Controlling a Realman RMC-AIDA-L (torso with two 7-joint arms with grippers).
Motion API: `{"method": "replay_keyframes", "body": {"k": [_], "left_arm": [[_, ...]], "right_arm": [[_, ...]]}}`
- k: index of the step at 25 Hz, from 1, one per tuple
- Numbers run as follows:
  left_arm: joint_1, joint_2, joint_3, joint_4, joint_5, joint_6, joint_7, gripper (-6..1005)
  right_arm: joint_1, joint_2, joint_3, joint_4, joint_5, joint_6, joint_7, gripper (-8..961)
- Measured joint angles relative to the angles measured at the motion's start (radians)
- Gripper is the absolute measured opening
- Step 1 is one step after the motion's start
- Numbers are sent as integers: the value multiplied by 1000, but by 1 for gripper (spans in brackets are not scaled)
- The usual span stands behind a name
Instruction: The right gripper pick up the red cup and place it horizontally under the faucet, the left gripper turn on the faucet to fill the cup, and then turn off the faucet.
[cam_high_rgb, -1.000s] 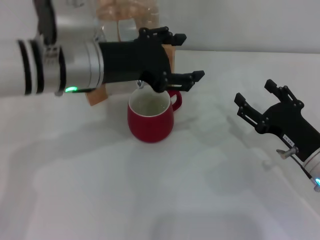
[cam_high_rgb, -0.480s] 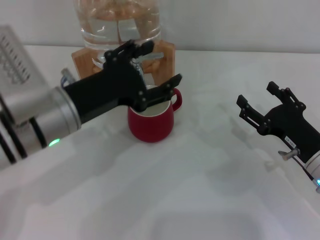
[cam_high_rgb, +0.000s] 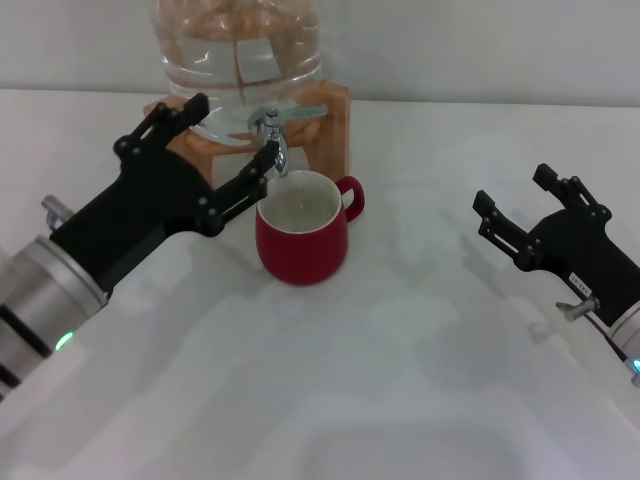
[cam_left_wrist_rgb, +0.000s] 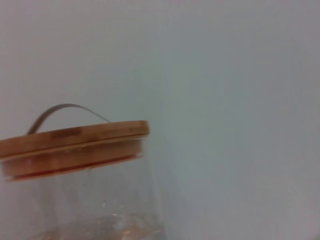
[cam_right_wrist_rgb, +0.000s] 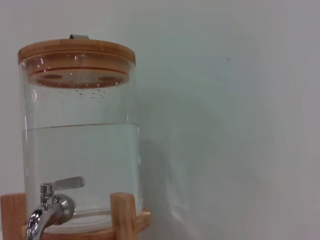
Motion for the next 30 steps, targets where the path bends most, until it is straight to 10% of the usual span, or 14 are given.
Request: {"method": "replay_keyframes", "body": {"k": [15, 30], "left_arm": [[77, 1, 42, -150, -368, -37, 255, 841], [-4, 11, -91, -356, -381, -198, 249, 830]], "right_arm": [[12, 0, 2, 1, 5, -4, 0, 869], [17, 1, 3, 0, 22, 2, 0, 870]]}}
